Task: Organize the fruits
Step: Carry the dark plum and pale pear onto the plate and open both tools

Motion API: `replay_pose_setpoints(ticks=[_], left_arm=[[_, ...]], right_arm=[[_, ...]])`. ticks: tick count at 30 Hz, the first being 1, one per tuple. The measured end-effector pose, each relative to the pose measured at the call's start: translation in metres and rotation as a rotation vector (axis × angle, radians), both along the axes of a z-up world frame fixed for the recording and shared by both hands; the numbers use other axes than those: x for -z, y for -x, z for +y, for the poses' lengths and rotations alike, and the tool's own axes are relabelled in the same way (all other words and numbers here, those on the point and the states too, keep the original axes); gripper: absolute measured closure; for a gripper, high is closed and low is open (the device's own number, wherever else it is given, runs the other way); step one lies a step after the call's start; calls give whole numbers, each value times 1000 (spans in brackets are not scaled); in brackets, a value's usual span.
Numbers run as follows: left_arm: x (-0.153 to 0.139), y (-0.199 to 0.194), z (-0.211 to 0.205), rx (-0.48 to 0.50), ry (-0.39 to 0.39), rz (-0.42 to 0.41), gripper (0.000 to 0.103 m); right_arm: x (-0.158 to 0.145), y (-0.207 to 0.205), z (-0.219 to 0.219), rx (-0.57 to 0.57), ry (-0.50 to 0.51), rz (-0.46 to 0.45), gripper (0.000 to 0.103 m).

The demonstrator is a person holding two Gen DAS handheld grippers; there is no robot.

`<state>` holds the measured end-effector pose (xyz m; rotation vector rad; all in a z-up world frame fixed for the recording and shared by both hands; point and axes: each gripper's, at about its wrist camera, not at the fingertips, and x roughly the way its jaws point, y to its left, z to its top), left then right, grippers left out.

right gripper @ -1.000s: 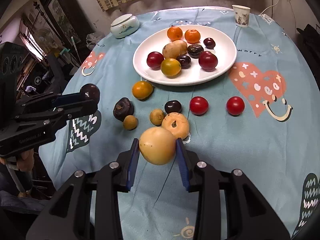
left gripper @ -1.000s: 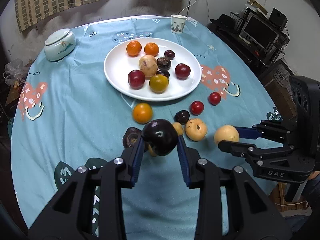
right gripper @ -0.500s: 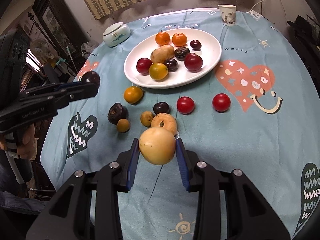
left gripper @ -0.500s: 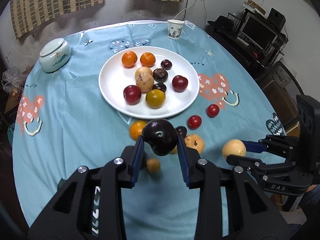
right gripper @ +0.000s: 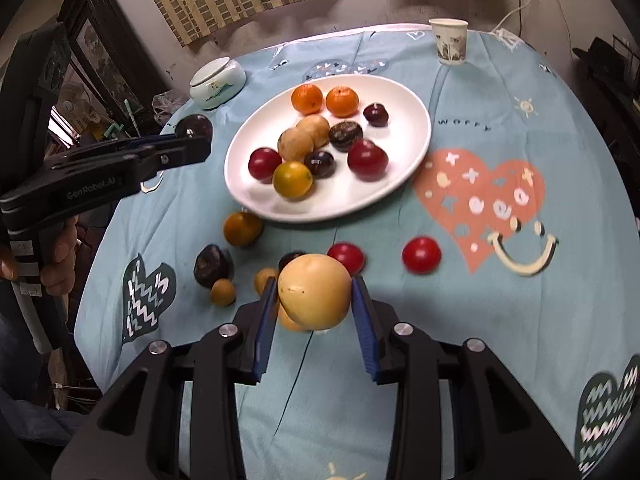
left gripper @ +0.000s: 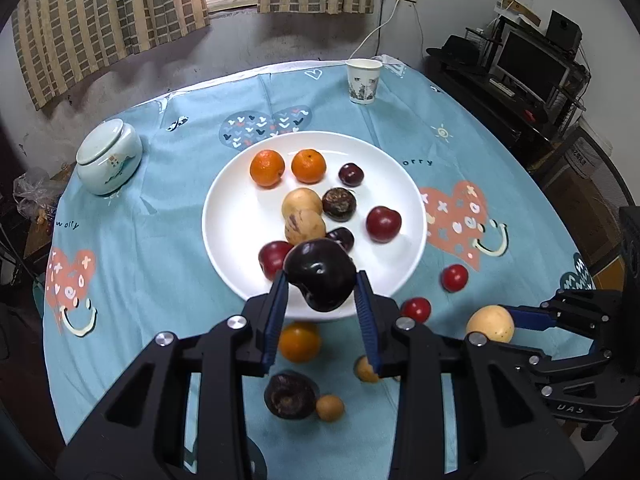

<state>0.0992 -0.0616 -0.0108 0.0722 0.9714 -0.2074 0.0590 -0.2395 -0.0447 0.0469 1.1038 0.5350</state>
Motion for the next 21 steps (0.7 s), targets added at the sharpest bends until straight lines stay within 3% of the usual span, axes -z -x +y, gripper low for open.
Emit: replay_pose_setpoints(ticks=[10, 21], left_arm=[[19, -67, 11, -73, -32, 41, 69], [57, -103, 26, -120, -31, 123, 68]], right_arm=[[-26, -89, 31, -22, 16, -115, 66], [10, -149, 58, -47, 93, -79, 66]])
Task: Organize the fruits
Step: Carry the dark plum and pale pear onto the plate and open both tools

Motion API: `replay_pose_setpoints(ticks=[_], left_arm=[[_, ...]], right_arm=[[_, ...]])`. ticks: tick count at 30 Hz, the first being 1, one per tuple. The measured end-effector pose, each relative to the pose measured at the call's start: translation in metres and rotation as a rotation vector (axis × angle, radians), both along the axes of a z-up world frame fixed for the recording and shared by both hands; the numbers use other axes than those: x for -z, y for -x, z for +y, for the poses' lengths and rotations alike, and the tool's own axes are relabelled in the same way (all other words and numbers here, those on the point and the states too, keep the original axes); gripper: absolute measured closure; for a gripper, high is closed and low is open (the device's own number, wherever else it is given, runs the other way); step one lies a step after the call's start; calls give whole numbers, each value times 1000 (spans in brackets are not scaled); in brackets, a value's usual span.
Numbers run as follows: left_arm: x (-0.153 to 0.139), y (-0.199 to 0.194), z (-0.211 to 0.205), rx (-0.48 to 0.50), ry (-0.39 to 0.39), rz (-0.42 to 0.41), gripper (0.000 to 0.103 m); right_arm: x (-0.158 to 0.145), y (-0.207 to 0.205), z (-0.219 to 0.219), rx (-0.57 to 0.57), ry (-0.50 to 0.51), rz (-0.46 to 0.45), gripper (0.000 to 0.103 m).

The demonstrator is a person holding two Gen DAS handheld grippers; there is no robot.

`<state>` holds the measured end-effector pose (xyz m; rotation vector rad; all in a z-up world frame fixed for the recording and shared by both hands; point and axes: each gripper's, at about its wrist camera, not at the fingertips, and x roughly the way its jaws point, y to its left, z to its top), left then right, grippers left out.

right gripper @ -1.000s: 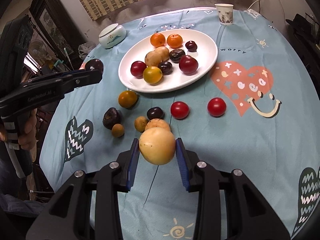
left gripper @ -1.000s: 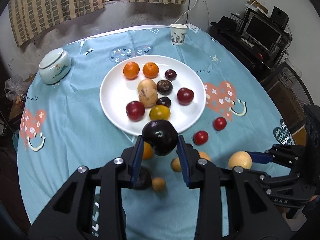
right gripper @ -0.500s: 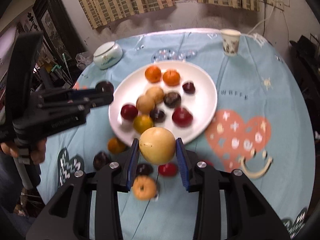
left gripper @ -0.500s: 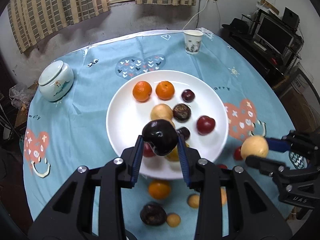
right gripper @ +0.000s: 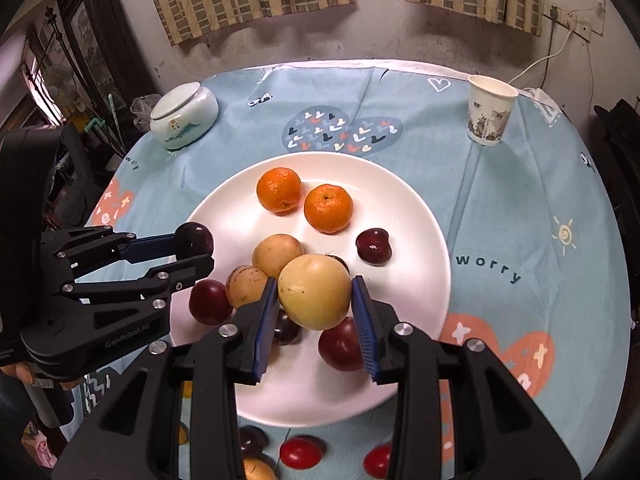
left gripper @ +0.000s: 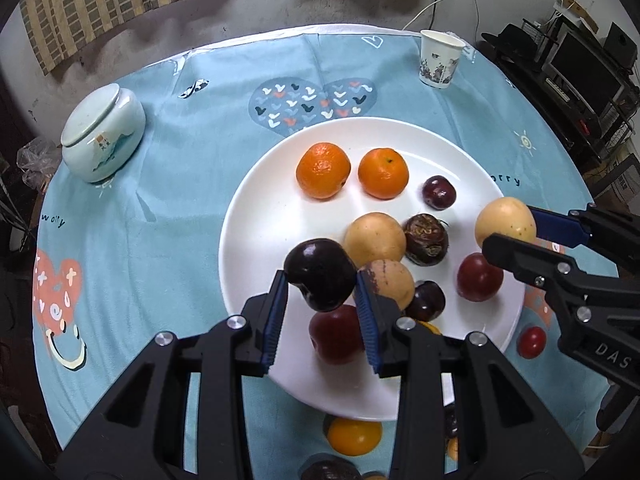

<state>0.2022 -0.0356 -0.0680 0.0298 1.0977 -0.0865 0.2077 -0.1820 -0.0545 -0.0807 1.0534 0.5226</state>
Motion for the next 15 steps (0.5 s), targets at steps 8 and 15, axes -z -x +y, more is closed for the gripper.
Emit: replay_pose_setpoints(ticks=[8, 15], left_arm=[[0, -11, 4, -18, 6, -9, 67], [-7, -9, 6, -36, 2, -49, 48]], right_arm=[[13, -18, 7, -6, 13, 27, 65], [6, -21, -4, 60, -30, 14, 33]])
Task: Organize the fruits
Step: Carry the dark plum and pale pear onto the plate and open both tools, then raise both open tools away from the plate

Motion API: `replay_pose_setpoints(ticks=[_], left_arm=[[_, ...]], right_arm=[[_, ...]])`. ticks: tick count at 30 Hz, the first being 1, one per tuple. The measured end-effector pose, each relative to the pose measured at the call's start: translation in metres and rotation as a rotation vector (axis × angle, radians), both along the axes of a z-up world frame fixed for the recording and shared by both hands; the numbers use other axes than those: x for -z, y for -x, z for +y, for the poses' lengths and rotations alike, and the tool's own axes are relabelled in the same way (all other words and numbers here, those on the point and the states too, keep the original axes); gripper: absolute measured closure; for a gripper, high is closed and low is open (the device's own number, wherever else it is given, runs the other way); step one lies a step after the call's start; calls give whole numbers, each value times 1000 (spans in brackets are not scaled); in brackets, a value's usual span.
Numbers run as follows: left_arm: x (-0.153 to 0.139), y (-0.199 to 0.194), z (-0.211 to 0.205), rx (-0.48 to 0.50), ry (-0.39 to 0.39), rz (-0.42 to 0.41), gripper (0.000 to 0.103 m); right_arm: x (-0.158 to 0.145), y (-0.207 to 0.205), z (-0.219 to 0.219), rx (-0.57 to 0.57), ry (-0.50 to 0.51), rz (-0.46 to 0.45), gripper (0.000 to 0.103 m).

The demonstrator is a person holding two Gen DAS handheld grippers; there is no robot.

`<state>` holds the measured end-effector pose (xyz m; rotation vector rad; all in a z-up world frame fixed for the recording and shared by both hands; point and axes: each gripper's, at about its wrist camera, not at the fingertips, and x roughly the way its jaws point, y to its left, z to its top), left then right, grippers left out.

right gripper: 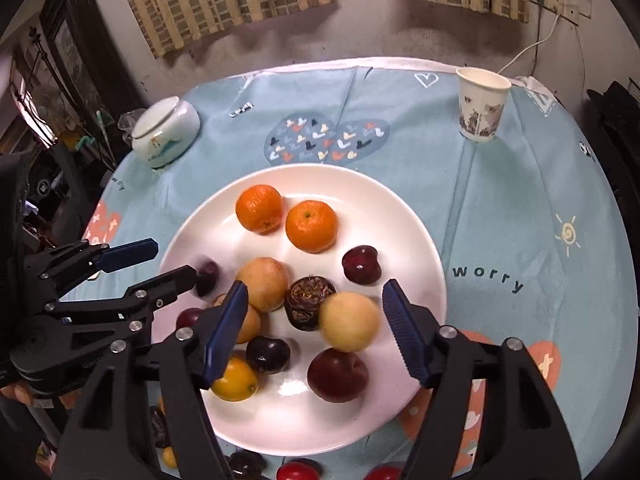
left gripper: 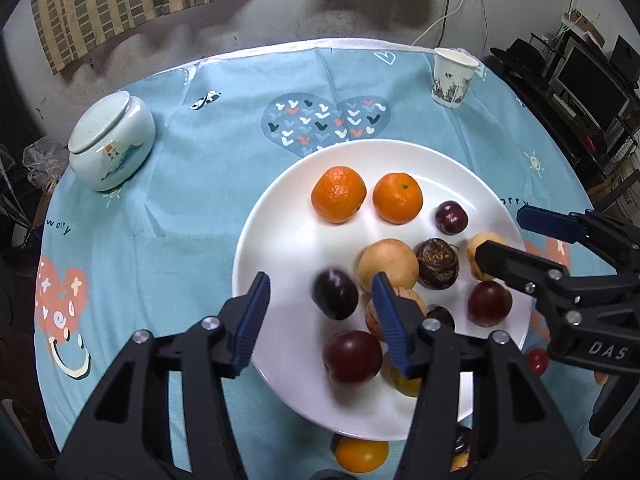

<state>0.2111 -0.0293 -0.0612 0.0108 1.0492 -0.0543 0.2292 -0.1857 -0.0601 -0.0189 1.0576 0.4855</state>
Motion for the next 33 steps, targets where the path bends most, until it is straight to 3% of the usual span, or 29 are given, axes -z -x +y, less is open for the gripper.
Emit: replay_pose_setpoints(ticks=[4, 10, 17, 19, 22, 26, 29, 31, 33], left_arm=[[-10, 5, 3, -6, 16, -15, 48], [-35, 28, 5, -14, 42, -71, 44], [-63, 62, 3, -5, 68, -128, 42], [-70, 70, 1, 0, 71, -142, 41], [-81, 84, -2, 14, 71, -163, 40], [-96, 98, -8, 31, 73, -193, 39], [-105, 106, -12, 44, 74, -211, 39], [-110, 112, -14, 52, 75, -223, 39], [-114, 117, -15, 60, 75, -231, 39]], right_arm=[[-11, 6, -7, 14, 6, -24, 33], [-32, 35, -42, 91, -102, -25, 33], [-86, 91, -101, 227, -210, -151, 26], [-111, 110, -117, 280, -229, -240, 19], [-164, 152, -136, 332, -236, -461, 10], [-235, 222, -134, 345, -136, -816, 1], [-266, 265, -129, 405, -66, -966, 1], [-271, 275, -131, 374, -128, -938, 1], [-257, 262, -134, 266, -225, -759, 1]])
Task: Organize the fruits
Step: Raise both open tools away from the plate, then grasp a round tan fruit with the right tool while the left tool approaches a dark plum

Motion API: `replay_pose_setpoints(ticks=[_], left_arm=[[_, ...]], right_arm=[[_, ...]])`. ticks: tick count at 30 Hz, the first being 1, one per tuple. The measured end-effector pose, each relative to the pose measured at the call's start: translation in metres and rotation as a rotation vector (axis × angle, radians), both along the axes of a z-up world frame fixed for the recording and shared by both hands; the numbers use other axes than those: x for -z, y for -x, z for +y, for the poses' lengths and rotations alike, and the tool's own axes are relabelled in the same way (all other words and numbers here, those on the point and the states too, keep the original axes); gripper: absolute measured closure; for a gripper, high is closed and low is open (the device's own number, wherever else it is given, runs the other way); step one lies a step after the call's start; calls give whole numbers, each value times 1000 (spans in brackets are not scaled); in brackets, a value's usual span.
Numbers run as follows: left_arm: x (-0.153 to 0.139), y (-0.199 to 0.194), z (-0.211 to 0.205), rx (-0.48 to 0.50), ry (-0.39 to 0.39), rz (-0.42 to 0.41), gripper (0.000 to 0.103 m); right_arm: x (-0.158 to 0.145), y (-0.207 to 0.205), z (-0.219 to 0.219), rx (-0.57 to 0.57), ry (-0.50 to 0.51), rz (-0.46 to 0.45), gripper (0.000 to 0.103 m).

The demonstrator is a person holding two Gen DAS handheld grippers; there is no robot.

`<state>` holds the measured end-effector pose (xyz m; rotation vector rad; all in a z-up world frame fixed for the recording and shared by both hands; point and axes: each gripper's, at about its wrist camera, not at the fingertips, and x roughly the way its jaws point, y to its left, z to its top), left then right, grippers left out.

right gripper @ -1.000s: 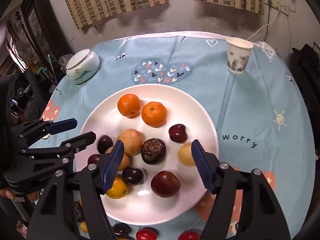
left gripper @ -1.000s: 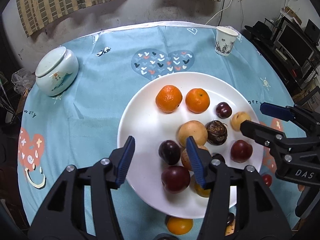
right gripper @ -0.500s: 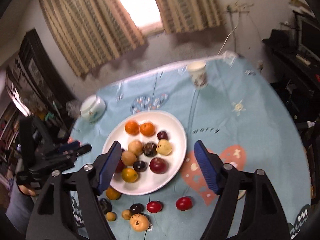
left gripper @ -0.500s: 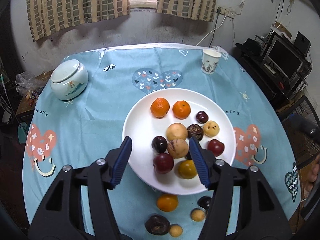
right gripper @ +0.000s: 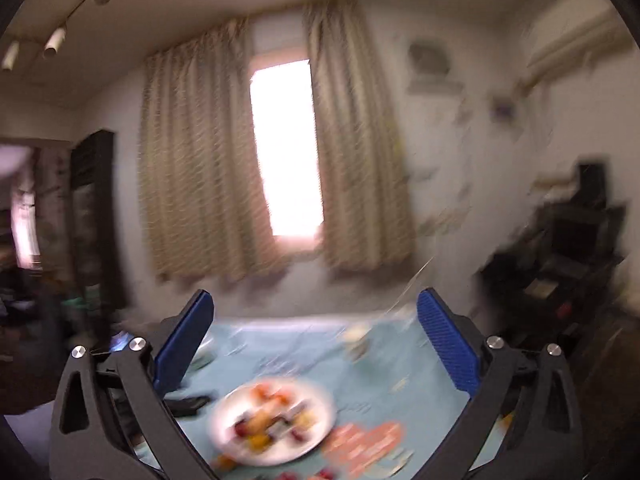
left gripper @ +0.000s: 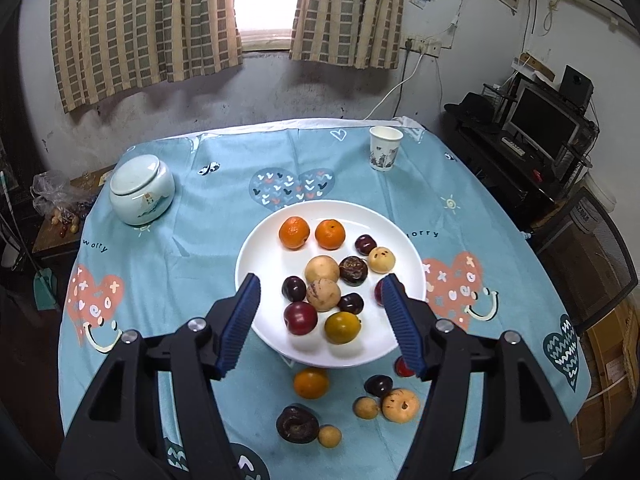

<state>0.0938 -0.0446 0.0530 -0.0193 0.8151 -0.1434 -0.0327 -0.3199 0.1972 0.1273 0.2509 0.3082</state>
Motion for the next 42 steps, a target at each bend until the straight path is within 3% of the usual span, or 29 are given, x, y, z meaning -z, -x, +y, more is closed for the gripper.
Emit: replay_pose_setpoints(ticks=[3, 7, 8, 10, 14, 21, 22, 23, 25, 31, 35, 42], left_arm=[[0, 13, 1, 10, -8, -8, 33], [19, 30, 12, 0, -30, 40, 33], [26, 34, 17, -9, -32, 58, 33], [40, 41, 28, -31, -35, 101, 33], [64, 55, 50, -86, -42, 170, 33], [105, 82, 71, -128, -25, 290, 33], [111, 85, 69, -121, -24, 306, 33], [115, 87, 65, -111, -25, 318, 33], [124, 92, 55, -74, -22, 337, 33], [144, 91, 23, 36, -11, 376, 40], [153, 63, 35, -39, 40, 419, 44], [169, 23, 26, -93, 40, 469, 44]], right_arm=[[59, -24, 16, -58, 32, 226, 1], [185, -54, 48, -153, 30, 665, 3], [217, -57, 58, -131, 71, 740, 14], [258, -59, 78, -136, 176, 811, 22], [297, -56, 106, -182, 335, 843, 22], [319, -75, 134, -265, 421, 838, 22], [322, -77, 138, -291, 420, 848, 25], [322, -83, 140, -311, 437, 863, 47], [323, -83, 143, -339, 463, 873, 61], [301, -71, 122, -325, 412, 862, 61], [295, -67, 109, -304, 358, 868, 61], [292, -56, 102, -311, 320, 877, 61]])
